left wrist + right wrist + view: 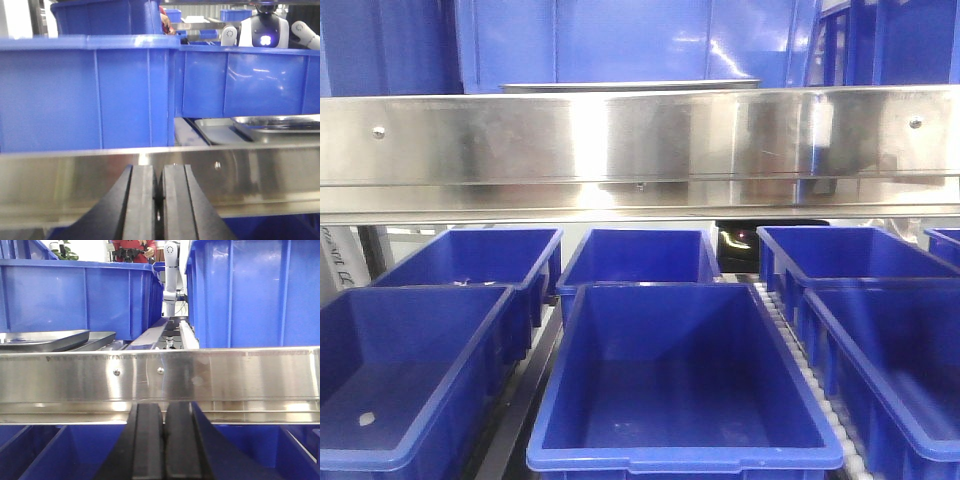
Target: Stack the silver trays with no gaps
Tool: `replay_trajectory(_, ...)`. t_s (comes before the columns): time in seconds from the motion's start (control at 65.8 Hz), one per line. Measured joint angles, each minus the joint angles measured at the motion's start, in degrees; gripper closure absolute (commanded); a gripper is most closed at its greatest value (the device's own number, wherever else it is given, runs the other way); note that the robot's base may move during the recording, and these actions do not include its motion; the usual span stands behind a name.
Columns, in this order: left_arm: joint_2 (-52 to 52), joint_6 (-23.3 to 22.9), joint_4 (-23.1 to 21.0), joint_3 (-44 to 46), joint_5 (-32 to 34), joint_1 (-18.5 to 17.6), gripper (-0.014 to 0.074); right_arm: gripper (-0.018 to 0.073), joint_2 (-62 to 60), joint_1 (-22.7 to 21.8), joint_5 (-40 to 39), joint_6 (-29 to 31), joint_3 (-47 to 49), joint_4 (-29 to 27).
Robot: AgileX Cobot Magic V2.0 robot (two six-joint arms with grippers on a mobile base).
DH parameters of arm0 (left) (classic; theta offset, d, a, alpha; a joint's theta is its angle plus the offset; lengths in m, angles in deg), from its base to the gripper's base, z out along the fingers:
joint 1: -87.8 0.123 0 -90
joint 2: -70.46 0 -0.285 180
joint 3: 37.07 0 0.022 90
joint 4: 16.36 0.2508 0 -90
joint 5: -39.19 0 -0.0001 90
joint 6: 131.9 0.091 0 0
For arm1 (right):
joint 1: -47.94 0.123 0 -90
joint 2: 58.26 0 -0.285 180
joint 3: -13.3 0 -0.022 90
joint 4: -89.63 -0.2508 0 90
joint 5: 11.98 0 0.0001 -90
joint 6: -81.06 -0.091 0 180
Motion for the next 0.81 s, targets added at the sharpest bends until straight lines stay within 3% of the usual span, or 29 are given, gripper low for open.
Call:
replay_trajectory(0.182,-2.86,-3.96,1.47,-3.37,-3.19,0.11,0.0613,0.0638,0.0,0.0,-0.2,0.0,0.02,0.0)
replay_trajectory(0.805,-2.86,-3.56,1.47,-3.43,-5.65,0.11,0.0613,0.0638,-0.09,0.0,-0.34,0.0,0.02,0.0)
